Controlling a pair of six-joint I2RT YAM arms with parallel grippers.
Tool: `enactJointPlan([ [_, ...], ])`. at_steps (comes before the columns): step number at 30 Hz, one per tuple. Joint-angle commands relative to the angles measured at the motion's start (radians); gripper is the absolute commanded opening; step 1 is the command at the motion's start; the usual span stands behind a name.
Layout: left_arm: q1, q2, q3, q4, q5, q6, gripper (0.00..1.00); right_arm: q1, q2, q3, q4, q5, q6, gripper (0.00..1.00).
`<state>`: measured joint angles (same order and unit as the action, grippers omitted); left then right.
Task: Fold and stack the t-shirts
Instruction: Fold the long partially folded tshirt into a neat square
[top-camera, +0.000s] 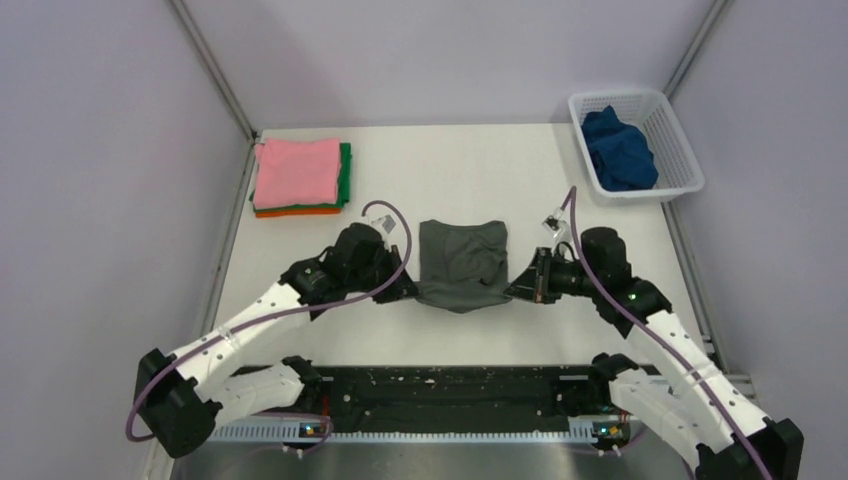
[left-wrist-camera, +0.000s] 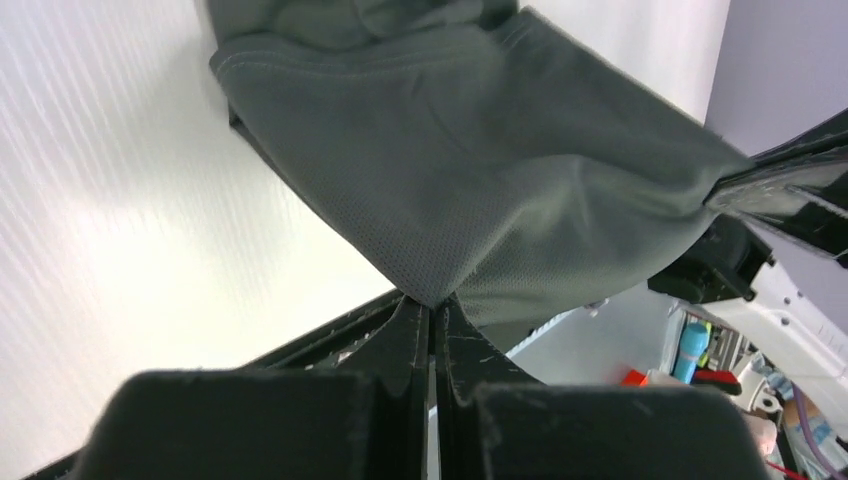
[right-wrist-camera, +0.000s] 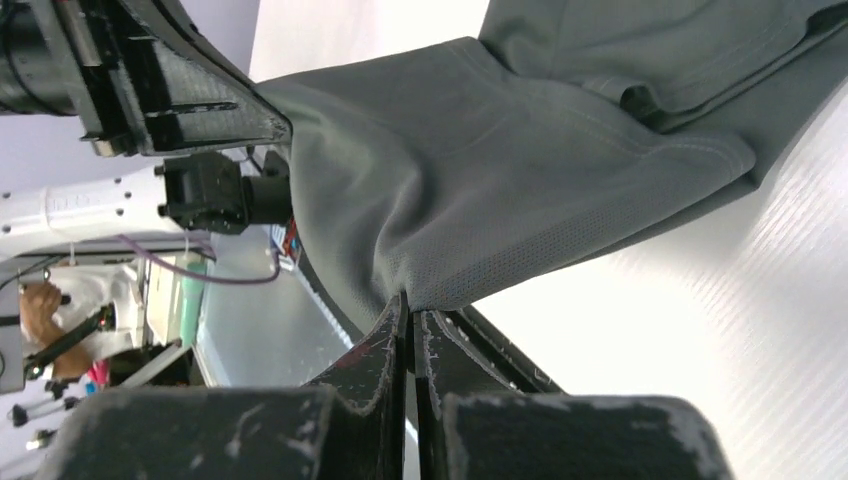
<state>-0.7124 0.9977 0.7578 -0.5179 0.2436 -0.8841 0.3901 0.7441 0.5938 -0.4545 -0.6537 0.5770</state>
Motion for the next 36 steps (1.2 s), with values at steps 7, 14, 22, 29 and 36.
enactJointPlan([
  [7, 0.149, 0.273, 0.289, 0.021, 0.051, 0.143, 0.00, -0.097, 0.202, 0.128, 0.170, 0.069, 0.047, 0.00],
  [14, 0.266, 0.441, 0.406, 0.040, 0.149, 0.212, 0.00, -0.151, 0.358, 0.173, 0.300, 0.028, 0.089, 0.00],
  [22, 0.339, 0.655, 0.580, 0.010, 0.320, 0.255, 0.00, -0.186, 0.477, 0.242, 0.343, 0.046, 0.087, 0.00],
  [29, 0.356, 0.752, 0.673, 0.022, 0.341, 0.270, 0.00, -0.221, 0.580, 0.268, 0.422, 0.026, 0.114, 0.00],
  [36, 0.371, 0.891, 0.772, 0.012, 0.382, 0.277, 0.00, -0.239, 0.686, 0.286, 0.494, 0.030, 0.127, 0.00],
])
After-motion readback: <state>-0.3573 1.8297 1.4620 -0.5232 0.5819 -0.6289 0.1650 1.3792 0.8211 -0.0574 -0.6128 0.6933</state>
